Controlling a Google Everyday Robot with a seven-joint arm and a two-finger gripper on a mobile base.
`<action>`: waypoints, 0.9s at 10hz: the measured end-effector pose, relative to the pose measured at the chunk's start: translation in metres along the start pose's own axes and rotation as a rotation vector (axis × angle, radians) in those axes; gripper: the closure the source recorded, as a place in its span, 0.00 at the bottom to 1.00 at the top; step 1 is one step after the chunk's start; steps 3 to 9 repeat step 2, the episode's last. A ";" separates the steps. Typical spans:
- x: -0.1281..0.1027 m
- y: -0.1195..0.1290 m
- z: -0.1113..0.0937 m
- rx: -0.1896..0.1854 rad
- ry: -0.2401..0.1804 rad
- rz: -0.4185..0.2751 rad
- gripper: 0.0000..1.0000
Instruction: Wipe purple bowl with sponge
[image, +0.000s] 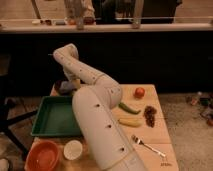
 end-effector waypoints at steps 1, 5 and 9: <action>0.005 -0.001 0.000 0.002 0.008 0.008 1.00; 0.006 -0.002 -0.001 0.005 0.011 0.010 1.00; 0.006 -0.002 -0.001 0.005 0.011 0.010 1.00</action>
